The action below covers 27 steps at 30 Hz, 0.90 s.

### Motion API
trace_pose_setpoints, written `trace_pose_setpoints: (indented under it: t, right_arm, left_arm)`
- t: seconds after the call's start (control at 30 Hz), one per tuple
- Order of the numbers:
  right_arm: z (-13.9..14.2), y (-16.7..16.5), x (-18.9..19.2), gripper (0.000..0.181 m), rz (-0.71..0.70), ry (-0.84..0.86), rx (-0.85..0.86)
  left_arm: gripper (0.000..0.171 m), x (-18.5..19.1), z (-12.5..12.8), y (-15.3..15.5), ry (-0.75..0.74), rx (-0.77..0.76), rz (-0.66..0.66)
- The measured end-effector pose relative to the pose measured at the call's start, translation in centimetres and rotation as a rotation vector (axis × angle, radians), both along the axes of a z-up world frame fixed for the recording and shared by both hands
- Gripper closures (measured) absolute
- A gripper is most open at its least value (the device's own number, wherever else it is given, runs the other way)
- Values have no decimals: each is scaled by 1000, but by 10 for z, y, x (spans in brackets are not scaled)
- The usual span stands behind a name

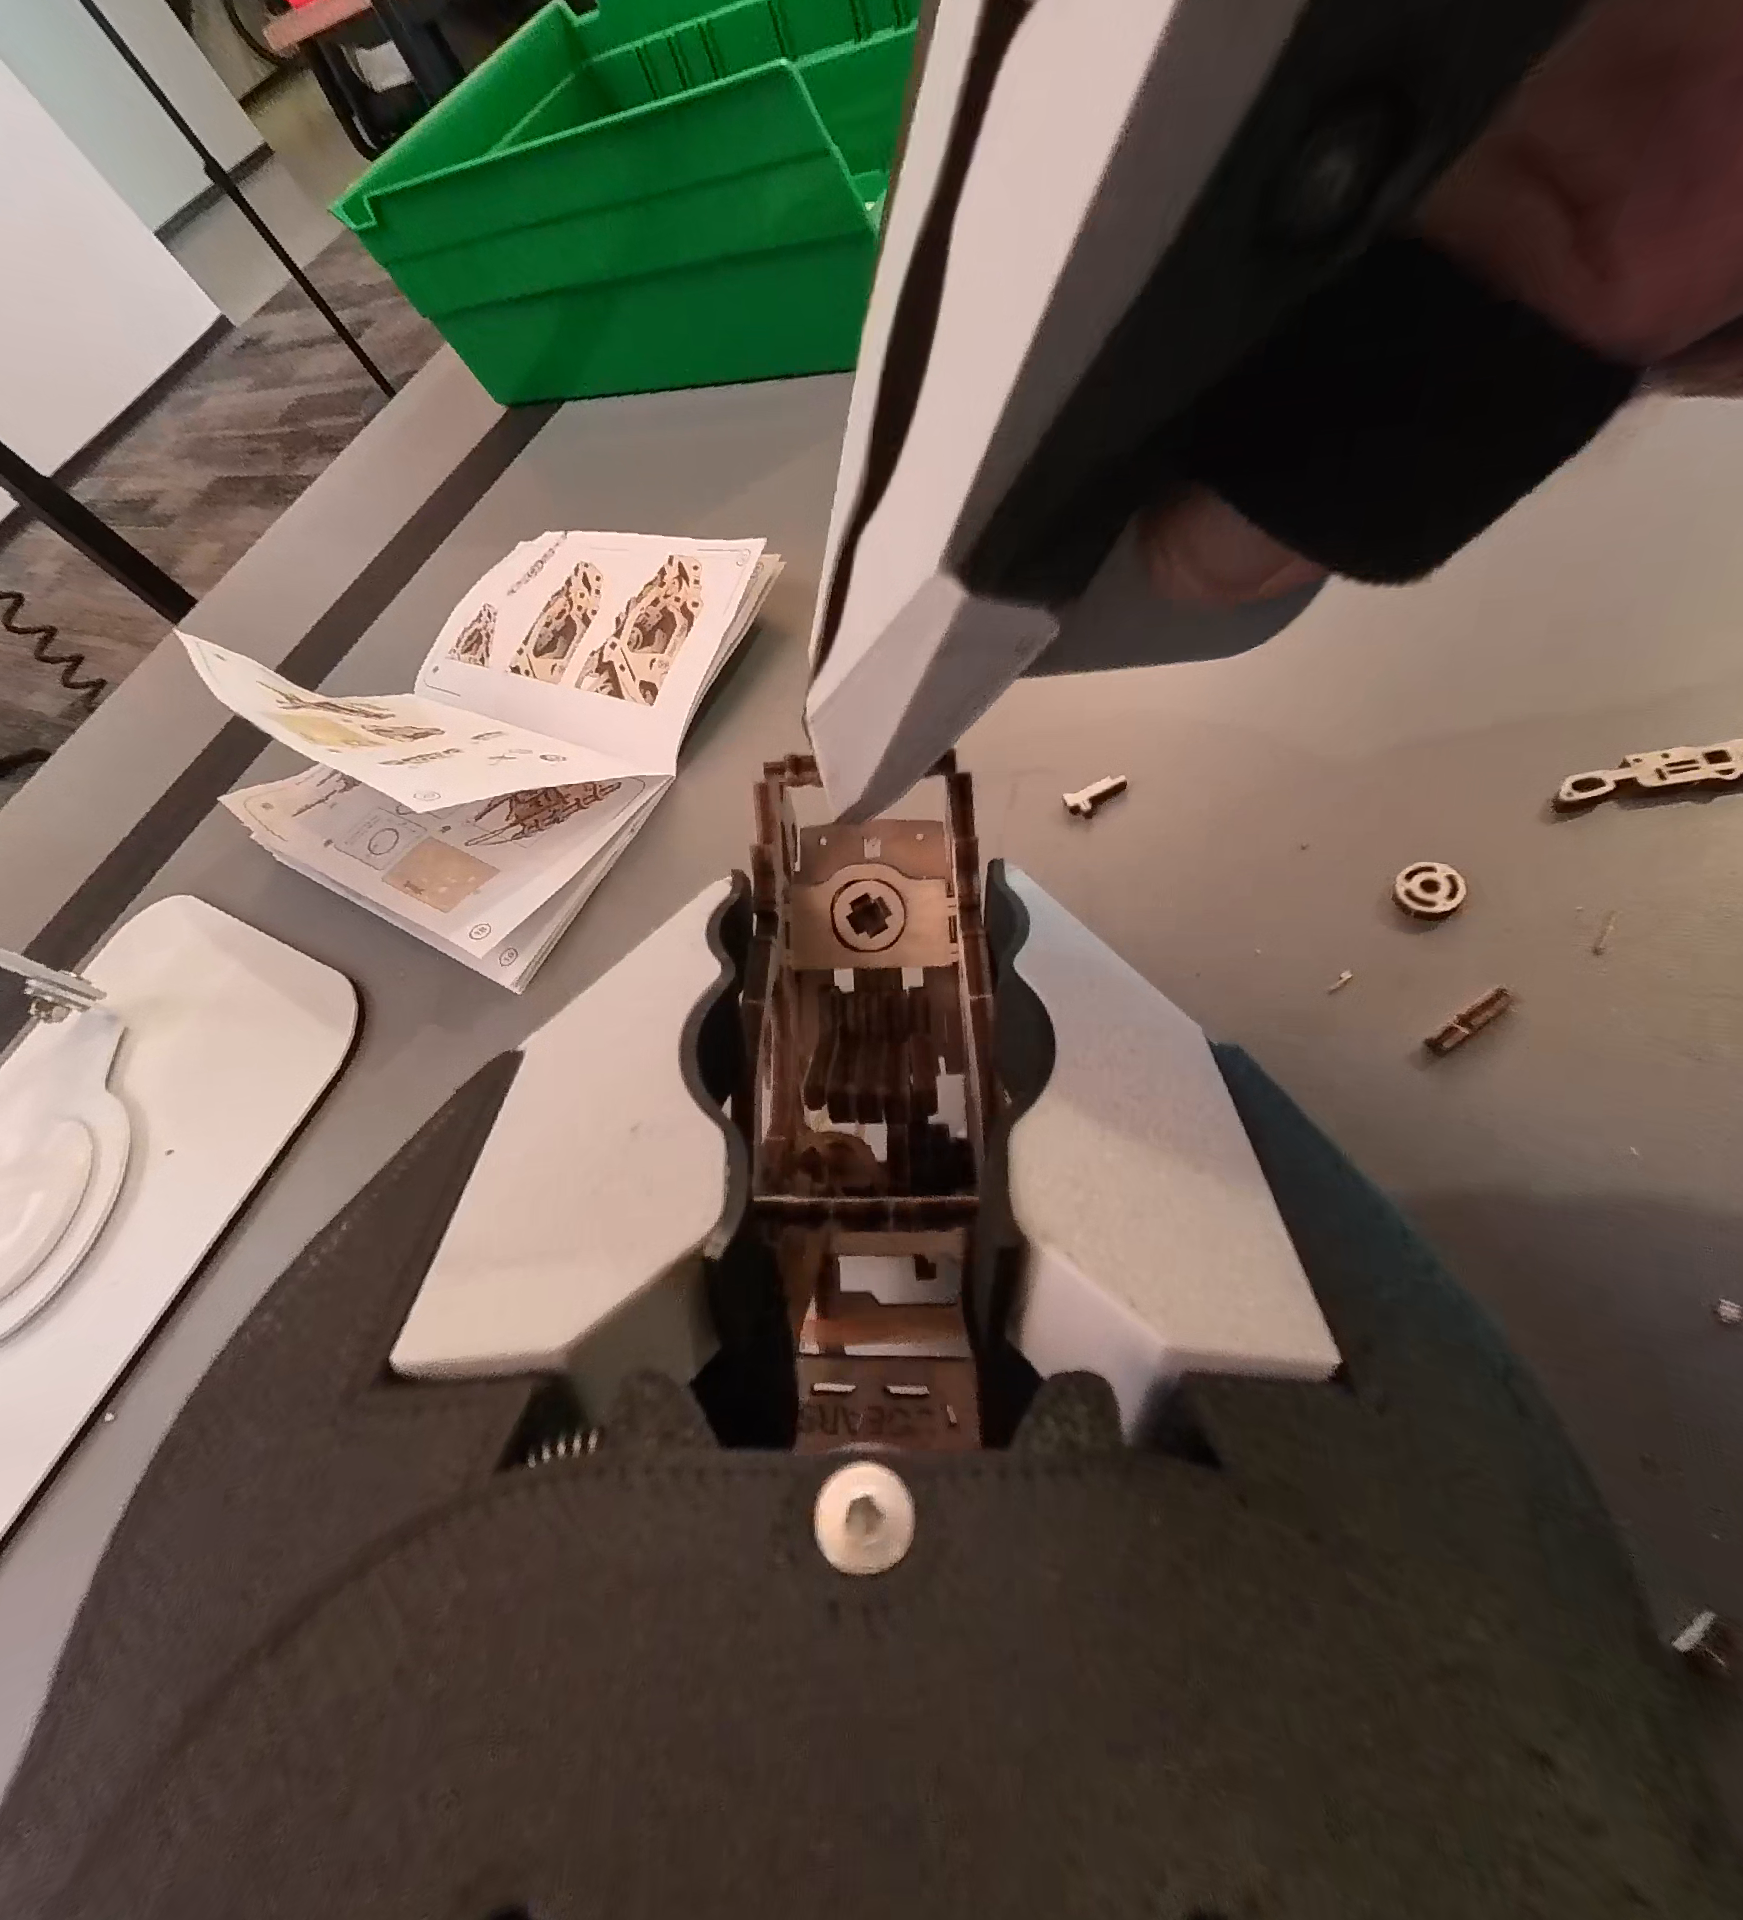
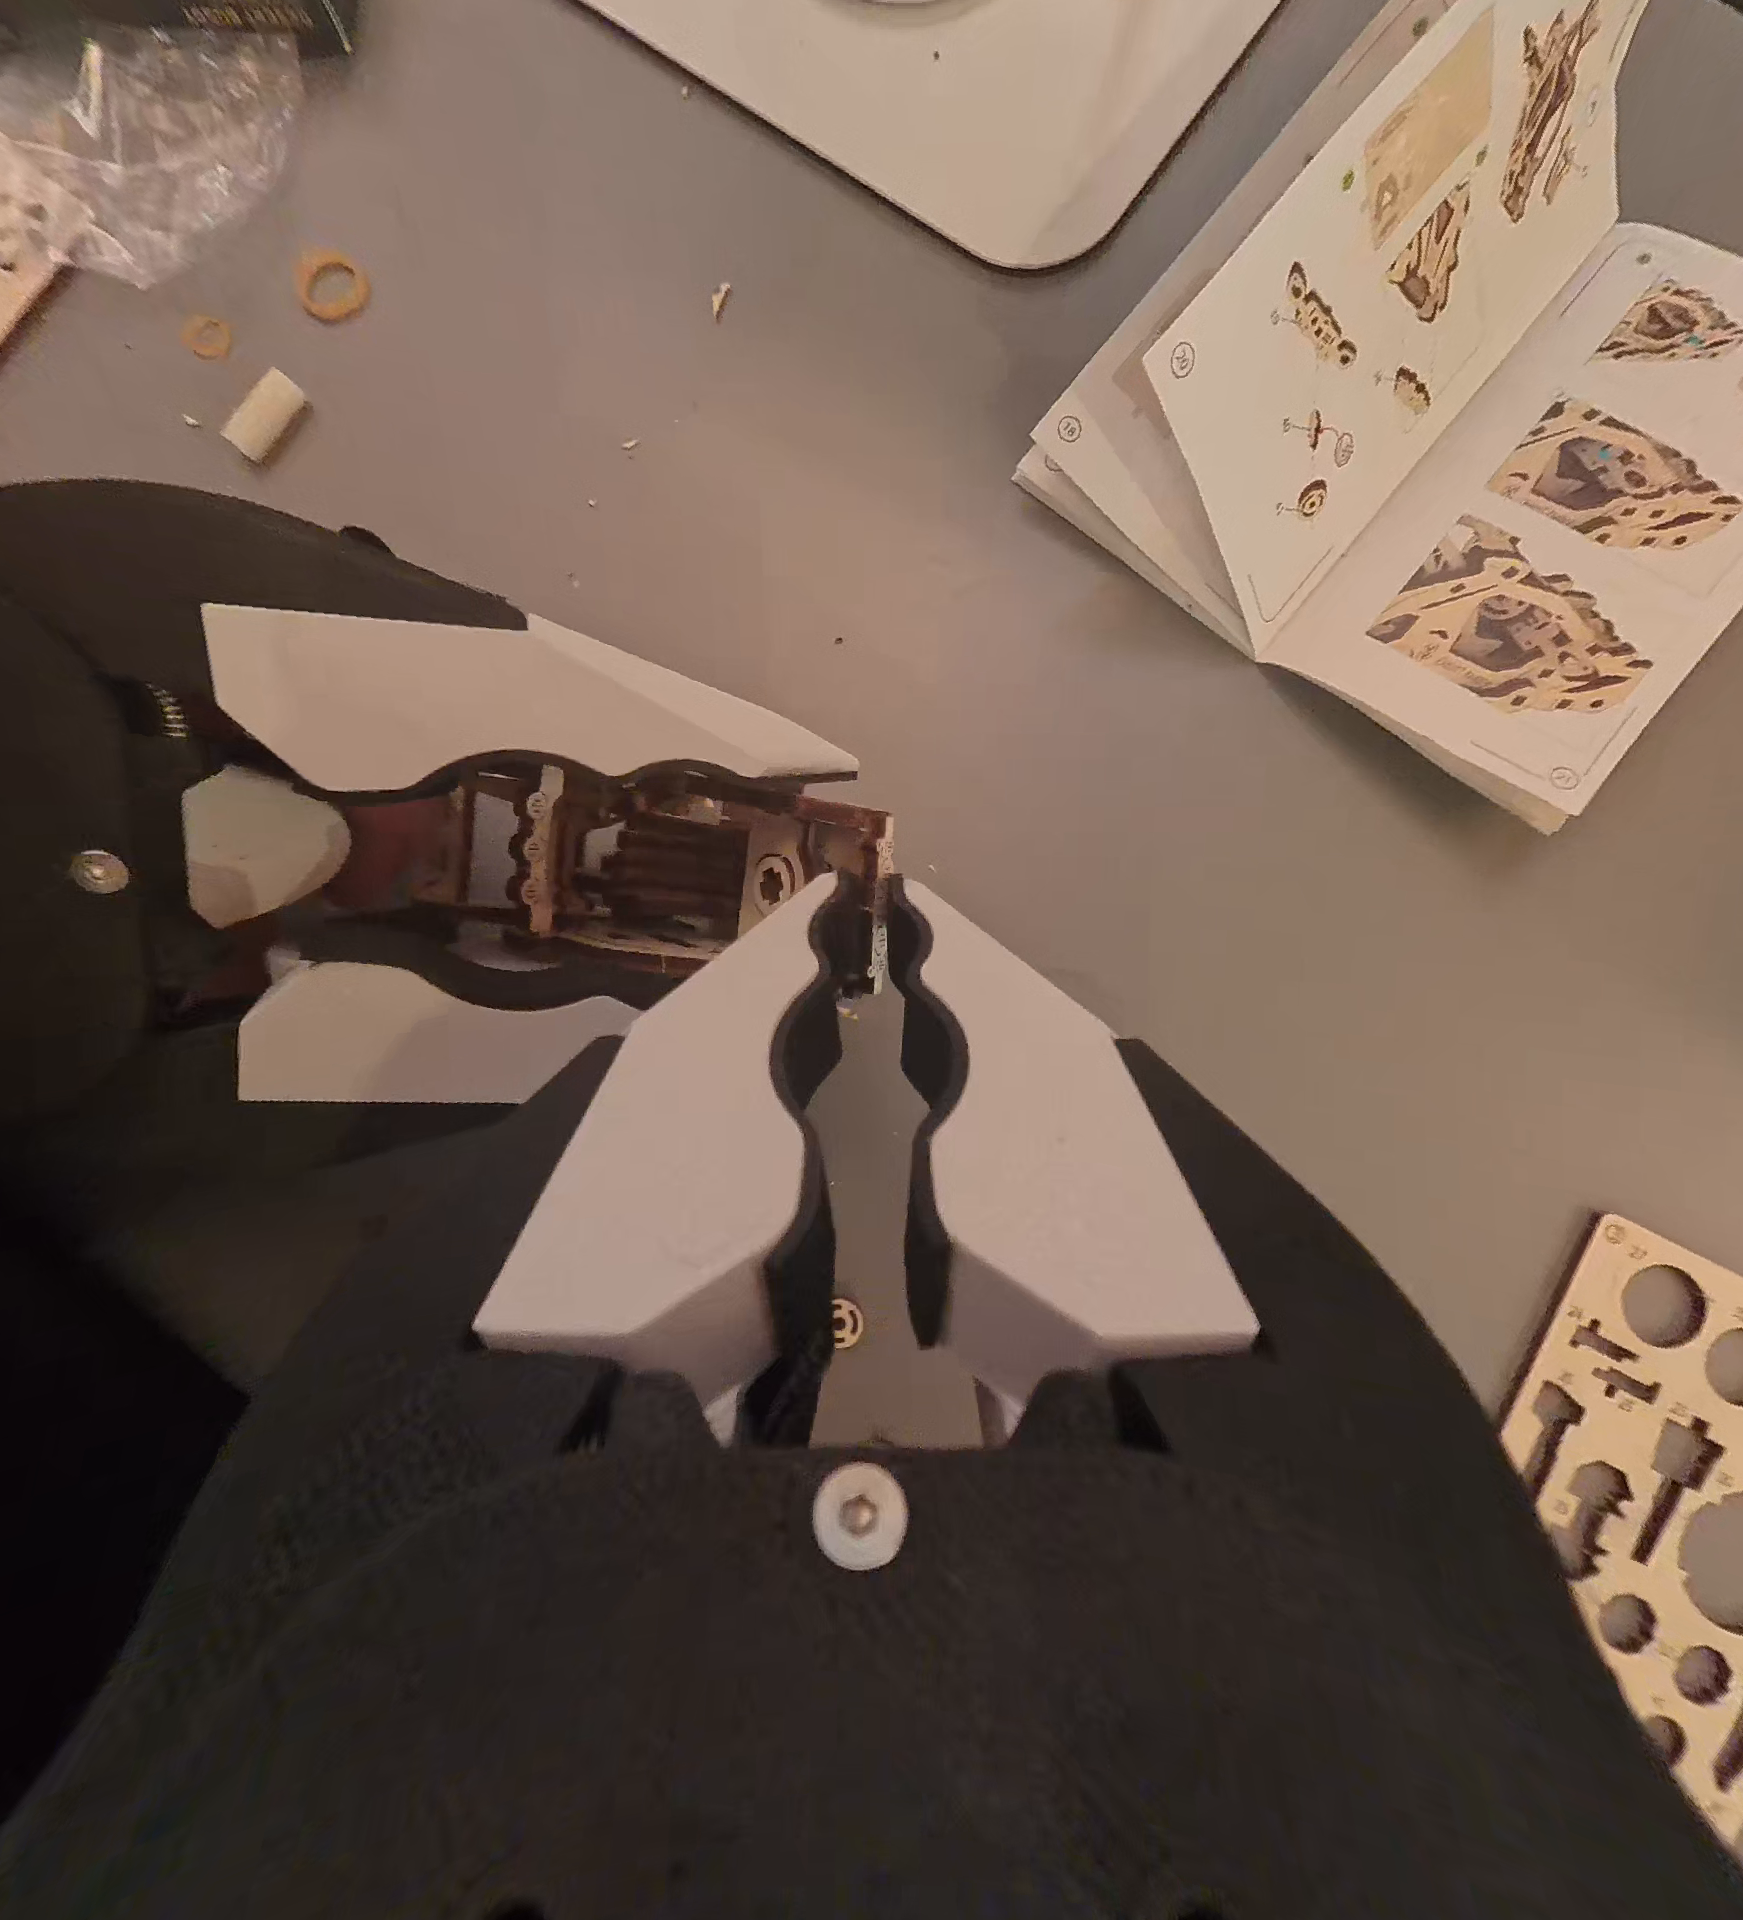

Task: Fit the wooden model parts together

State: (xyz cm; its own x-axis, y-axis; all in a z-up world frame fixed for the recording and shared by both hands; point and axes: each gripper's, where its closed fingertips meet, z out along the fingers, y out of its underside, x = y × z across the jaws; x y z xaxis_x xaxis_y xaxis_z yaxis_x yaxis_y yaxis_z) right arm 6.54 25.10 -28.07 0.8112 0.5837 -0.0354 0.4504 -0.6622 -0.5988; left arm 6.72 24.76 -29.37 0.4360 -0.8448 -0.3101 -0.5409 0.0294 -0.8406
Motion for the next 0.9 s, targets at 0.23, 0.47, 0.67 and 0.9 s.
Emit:
trace_pose_setpoints:
  t: [0.23, 0.47, 0.67, 0.9]
  right_arm:
    - [-6, 5, -1, 179, 7, -29, 28]
    - [-11, 7, -2, 181, 15, -29, 5]
    - [-14, 11, -3, 180, 43, -150, 71]
    - [-14, 9, -2, 178, 15, 4, 8]
  left_arm:
    - [131, -1, -5, 2, 22, -44, 5]
    - [131, -2, -8, 3, 31, -68, 9]
    - [131, -3, -10, 5, 36, -86, 20]
    - [130, -2, -10, 4, 20, -95, 6]
